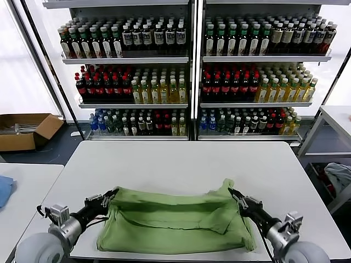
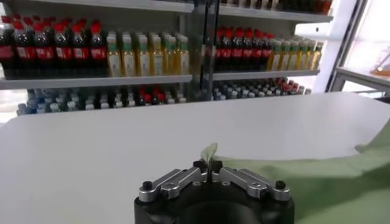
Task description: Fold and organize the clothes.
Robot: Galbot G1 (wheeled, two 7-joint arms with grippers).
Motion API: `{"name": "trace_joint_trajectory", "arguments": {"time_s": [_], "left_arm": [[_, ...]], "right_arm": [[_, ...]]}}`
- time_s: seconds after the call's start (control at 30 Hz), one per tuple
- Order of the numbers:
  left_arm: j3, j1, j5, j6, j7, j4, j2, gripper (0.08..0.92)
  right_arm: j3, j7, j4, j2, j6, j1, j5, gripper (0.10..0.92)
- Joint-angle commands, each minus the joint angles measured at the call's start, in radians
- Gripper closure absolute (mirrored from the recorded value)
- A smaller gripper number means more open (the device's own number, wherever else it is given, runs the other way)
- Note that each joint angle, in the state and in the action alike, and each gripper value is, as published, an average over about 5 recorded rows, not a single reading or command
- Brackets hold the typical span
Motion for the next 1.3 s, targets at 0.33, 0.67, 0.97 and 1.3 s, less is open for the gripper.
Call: {"name": "trace_joint_trajectory", "arguments": {"time_s": [0.33, 0.67, 0.97, 1.3], "left_arm": [[-0.126, 0.198, 0.114, -0.008, -0.042, -0.116, -0.033, 0.717], [-0.134, 0.252, 0.102, -0.057, -0.195, -0.114, -0.194, 0.422], [-0.014, 0.294, 0.198, -0.069, -0.268, -0.099, -0.336, 0.195], [0.054, 0.205, 0.220, -0.065, -0.309, -0.034, -0.368, 0.177]], "right_arm": [[0.170, 0.039, 0.036, -0.012, 0.108, -0.115, -0.083, 0.759], [0.393, 0.007, -0.109, 0.068, 0.235, -0.033, -0.128, 0.464], [0.452, 0.003, -0.174, 0.097, 0.273, -0.074, -0.123, 0.227], [0.442, 0.001, -0.161, 0.114, 0.272, -0.075, -0.123, 0.203]]}}
